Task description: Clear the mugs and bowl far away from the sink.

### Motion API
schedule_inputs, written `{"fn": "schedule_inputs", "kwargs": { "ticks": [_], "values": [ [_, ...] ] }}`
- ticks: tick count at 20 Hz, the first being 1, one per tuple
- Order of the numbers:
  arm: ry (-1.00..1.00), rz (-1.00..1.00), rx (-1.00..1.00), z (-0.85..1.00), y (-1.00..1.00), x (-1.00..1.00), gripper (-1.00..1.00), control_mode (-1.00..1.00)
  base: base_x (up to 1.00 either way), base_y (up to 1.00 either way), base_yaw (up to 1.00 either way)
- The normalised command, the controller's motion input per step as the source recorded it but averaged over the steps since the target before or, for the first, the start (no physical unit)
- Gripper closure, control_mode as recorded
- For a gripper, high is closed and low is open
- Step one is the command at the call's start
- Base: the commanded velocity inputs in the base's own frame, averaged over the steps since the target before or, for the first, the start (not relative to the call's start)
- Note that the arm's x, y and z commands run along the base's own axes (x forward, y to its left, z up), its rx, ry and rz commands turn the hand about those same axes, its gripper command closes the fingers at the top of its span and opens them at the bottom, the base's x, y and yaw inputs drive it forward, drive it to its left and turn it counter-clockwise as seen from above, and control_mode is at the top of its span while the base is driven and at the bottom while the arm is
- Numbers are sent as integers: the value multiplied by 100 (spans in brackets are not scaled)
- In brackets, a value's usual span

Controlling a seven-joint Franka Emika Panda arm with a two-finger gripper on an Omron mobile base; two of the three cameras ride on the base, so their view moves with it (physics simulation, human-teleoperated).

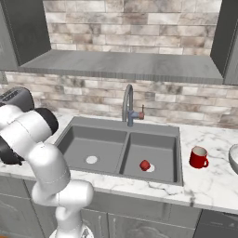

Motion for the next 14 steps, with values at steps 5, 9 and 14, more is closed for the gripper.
{"fn": "schedule_inputs", "kwargs": {
  "ticks": [5, 9, 14],
  "values": [
    [-8, 0, 1, 92, -6, -79, 100, -100, 0, 0, 0],
    [-3, 0, -10, 95, -22, -46, 100, -100, 0, 0, 0],
    [-1, 0, -28, 98, -51, -10, 100, -100, 0, 0, 0]
  ]
}}
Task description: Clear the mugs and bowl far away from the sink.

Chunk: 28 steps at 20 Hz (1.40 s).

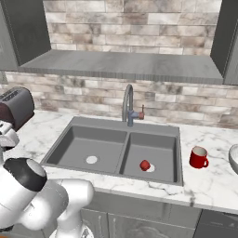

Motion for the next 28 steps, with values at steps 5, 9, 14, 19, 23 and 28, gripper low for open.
{"fn": "schedule_inputs", "kwargs": {
  "ticks": [5, 9, 14, 19, 23, 28],
  "values": [
    [0, 0, -7, 65, -92, -2, 100, -100, 0, 0, 0],
    [0, 0, 0, 63, -92, -25, 100, -100, 0, 0, 0],
    [0, 0, 6, 28, -78, -41, 100, -100, 0, 0, 0],
    [0, 0, 11, 23, -70, -36, 100, -100, 0, 0, 0],
    [0, 0, 13, 27, -66, -17, 100, -100, 0, 0, 0],
    [0, 0, 8, 21, -59, -20, 100, -100, 0, 0, 0]
  ]
}}
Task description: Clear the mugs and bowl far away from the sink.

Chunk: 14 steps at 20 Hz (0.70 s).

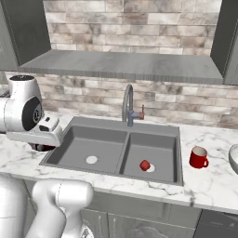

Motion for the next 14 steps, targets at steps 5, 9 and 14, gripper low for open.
{"fn": "schedule_inputs", "kwargs": {
  "ticks": [5, 9, 14],
  "values": [
    [-4, 0, 0, 23, -42, -33, 100, -100, 0, 0, 0],
    [-4, 0, 0, 14, -31, -26, 100, -100, 0, 0, 0],
    [-2, 1, 0, 7, -3, -27, 100, 100, -49, 16, 4]
  ]
}}
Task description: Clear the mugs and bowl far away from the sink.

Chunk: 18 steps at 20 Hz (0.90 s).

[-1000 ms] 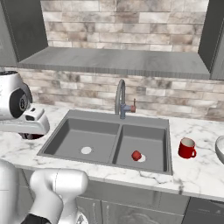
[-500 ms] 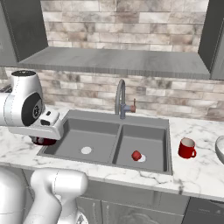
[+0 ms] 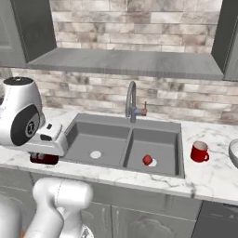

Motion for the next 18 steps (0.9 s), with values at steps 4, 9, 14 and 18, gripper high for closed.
{"fn": "schedule_inputs", "kwargs": {
  "ticks": [4, 9, 14, 18],
  "values": [
    [0, 0, 0, 0, 0, 0, 100, 100, -73, 51, 33],
    [0, 0, 0, 0, 0, 0, 100, 100, 0, -1, 99],
    [0, 0, 0, 0, 0, 0, 100, 100, 0, -2, 100],
    [0, 0, 0, 0, 0, 0, 100, 100, 2, -6, 99]
  ]
}}
